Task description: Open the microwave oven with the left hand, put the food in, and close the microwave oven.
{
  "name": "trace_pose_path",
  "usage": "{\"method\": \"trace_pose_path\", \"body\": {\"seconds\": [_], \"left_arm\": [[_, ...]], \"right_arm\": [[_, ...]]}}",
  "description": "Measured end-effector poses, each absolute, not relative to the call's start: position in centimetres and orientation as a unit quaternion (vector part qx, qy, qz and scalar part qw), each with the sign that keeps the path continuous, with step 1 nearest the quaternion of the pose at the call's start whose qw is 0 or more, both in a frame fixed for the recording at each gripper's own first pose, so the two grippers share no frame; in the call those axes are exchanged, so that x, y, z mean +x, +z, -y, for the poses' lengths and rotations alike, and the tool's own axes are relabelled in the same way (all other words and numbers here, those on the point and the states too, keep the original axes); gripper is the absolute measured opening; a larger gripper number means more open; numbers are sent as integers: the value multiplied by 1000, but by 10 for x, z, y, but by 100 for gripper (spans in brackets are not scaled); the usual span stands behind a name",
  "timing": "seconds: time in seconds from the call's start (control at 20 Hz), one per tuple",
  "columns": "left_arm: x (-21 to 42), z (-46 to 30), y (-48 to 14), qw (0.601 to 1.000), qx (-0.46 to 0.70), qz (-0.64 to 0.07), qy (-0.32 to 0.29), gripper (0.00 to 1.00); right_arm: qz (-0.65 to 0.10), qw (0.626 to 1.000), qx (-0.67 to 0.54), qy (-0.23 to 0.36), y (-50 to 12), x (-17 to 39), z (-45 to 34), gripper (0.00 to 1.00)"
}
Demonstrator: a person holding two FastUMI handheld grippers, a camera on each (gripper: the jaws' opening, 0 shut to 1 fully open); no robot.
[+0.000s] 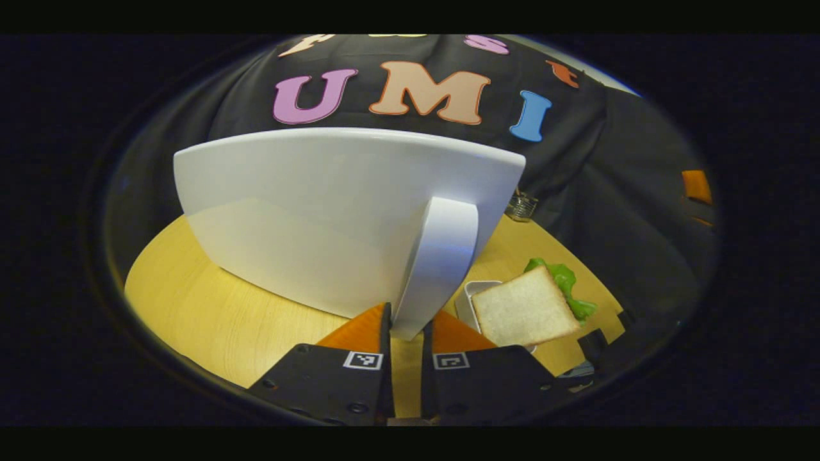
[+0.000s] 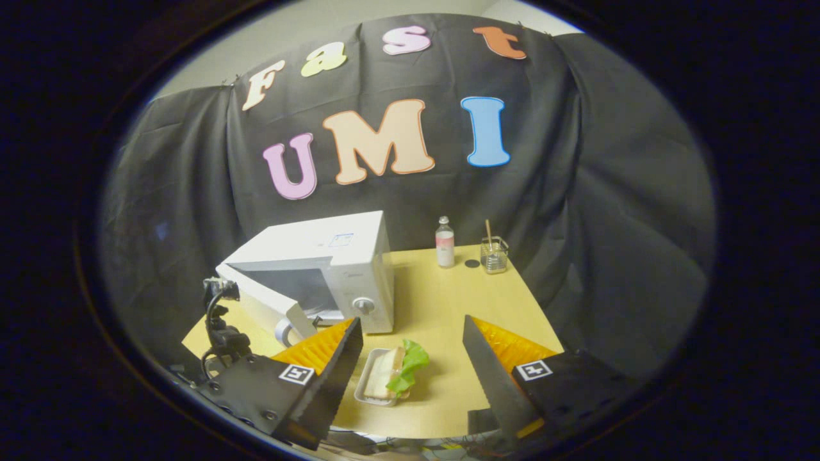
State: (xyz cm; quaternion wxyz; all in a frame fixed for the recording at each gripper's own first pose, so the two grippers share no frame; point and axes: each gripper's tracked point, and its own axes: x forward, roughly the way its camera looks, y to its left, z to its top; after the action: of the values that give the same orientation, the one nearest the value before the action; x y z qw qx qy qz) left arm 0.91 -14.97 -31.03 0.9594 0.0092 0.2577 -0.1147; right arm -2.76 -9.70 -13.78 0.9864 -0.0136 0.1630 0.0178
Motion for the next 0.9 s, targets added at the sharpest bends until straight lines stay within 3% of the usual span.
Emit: {"method": "trace_pose_path", "body": {"seconds": [0.05,0.1,0.15,0.3,0.35,0.4,0.55,0.9], "left_arm": [[2,145,-312,959,3,-260,-112,16],[-5,140,-311,959,-10,-261,-110,24],[-12,137,-310,959,-28,-262,-108,23],[-29,113,-312,956,-72,-270,-85,41],[-35,103,-313,956,-79,-272,-76,51],[-42,92,-313,956,-82,-274,-70,69],[-60,68,-310,956,-75,-277,-64,98],[-112,1,-288,958,-66,-274,-47,98]], "right_arm": [[-168,985,-13,19,-143,-34,94,98],[-171,985,-11,20,-145,-39,90,98],[-172,985,-10,21,-146,-46,87,98],[-179,984,-12,17,-154,-60,80,98],[-181,983,-13,13,-156,-64,79,98],[-181,983,-13,9,-155,-69,75,98],[-177,984,-3,-2,-153,-85,63,98],[-179,983,-1,-29,-159,-133,38,98]]}}
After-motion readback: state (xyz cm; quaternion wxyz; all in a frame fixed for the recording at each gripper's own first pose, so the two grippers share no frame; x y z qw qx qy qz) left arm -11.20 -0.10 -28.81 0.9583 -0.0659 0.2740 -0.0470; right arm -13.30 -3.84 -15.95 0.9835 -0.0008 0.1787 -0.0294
